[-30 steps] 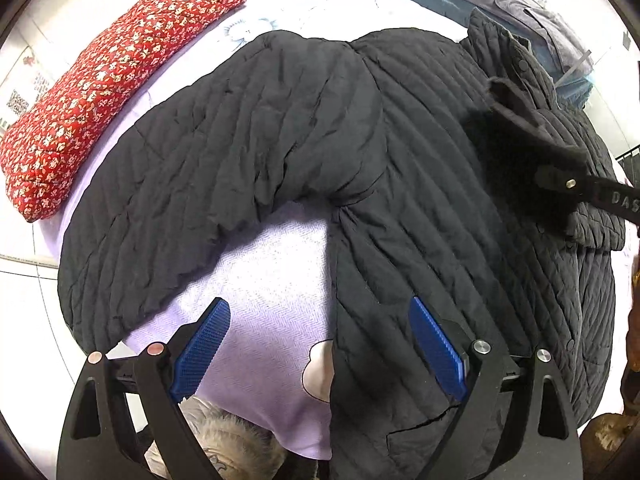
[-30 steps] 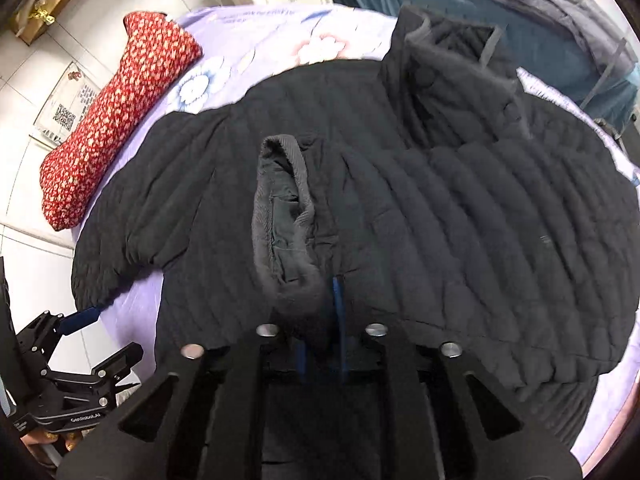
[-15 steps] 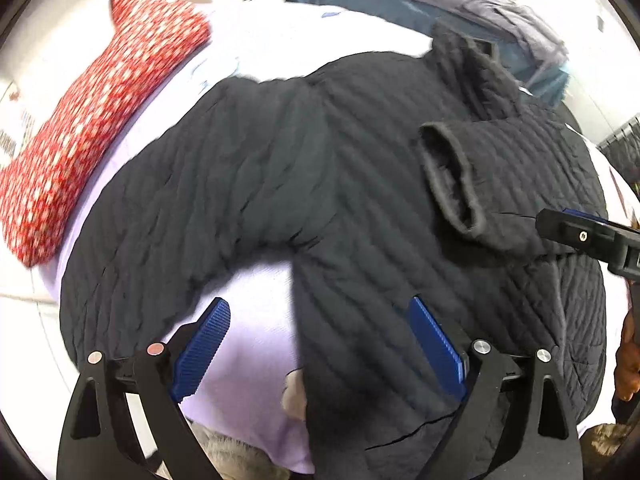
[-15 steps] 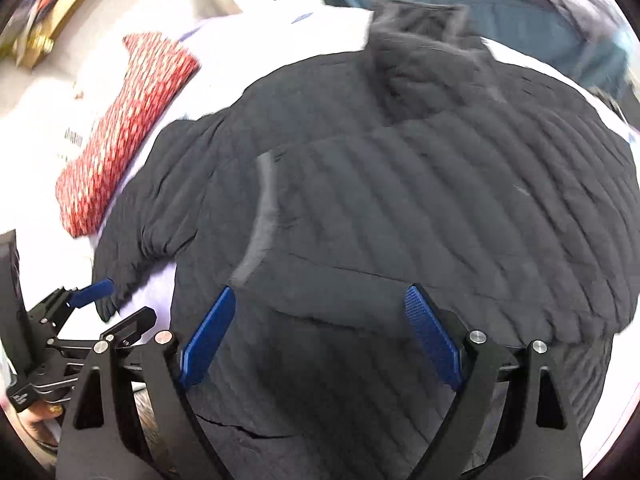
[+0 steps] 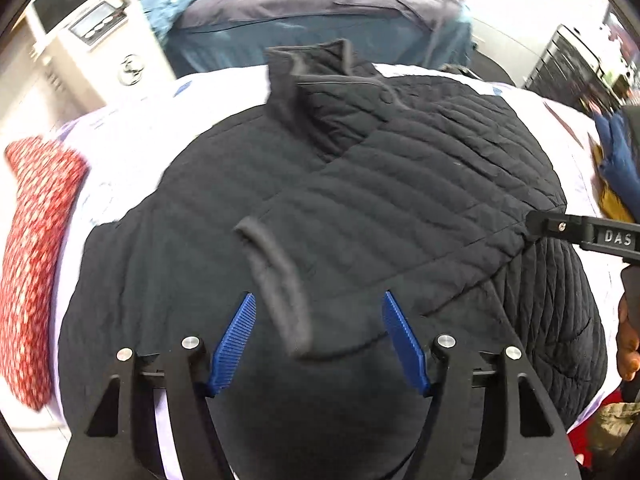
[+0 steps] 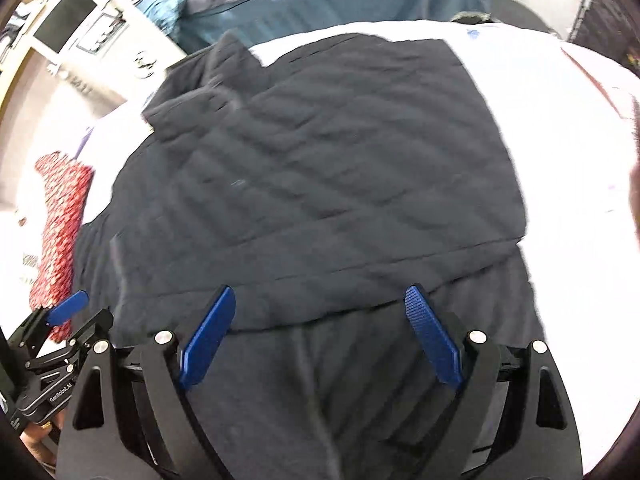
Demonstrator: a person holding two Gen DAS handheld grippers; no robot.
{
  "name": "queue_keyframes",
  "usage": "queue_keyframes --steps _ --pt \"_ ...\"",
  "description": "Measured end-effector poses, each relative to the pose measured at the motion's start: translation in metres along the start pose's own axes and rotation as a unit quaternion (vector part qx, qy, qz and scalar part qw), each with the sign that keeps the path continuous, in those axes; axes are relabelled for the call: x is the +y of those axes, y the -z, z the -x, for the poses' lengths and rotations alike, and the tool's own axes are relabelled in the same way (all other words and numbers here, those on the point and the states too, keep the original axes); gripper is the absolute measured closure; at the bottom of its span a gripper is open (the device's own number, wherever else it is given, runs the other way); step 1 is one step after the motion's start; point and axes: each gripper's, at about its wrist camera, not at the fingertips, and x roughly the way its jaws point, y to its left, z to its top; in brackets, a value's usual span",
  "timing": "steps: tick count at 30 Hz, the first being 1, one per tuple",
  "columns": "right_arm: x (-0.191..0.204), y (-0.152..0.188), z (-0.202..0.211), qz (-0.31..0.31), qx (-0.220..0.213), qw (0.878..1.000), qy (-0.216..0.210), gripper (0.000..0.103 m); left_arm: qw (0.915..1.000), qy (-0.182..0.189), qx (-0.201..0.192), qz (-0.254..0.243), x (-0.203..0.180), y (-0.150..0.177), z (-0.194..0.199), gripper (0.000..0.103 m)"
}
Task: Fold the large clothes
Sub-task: 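Release the sleeve and press the folded side flat with both tools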
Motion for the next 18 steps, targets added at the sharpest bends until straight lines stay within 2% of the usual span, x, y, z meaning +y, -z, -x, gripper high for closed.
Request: queue_keyframes --steps 2,5,7,9,10,12,15,18 --pt "-0.007 -0.006 -0.002 0.015 -0.006 1.000 0.022 0.017 0.9997 -0.004 0.022 0.001 -0.006 -0.007 -0.019 0.039" --pt "0.000 -0.014 -0.022 0.066 0.016 0.995 0.067 0.012 0.9983 -0.020 0.055 0.008 -0.011 -0.009 -0.047 0.038" --pt "0.006 -0.017 -0.038 0.094 0.036 0.991 0.090 0.012 0.9959 -0.034 0.083 0.013 -0.011 -0.008 -0.066 0.028" --pt "0.011 -0.019 -0.055 0.111 0.052 0.986 0.113 0.012 0.9944 -0.038 0.093 0.032 -0.006 -0.005 -0.078 0.019" --pt "0.011 -0.019 -0.061 0.114 0.055 0.985 0.118 0.010 0.9935 -0.037 0.098 0.045 -0.002 -0.005 -0.082 0.012" --pt "0.013 -0.021 -0.072 0.117 0.062 0.983 0.128 0.009 0.9908 -0.027 0.110 0.074 0.008 -0.002 -0.091 0.005" --pt "0.013 -0.025 -0.086 0.120 0.066 0.982 0.132 0.006 0.9873 0.006 0.116 0.108 0.021 0.003 -0.100 0.005" --pt "0.011 -0.028 -0.094 0.120 0.071 0.982 0.131 0.006 0.9891 0.009 0.104 0.104 0.020 0.010 -0.108 0.005"
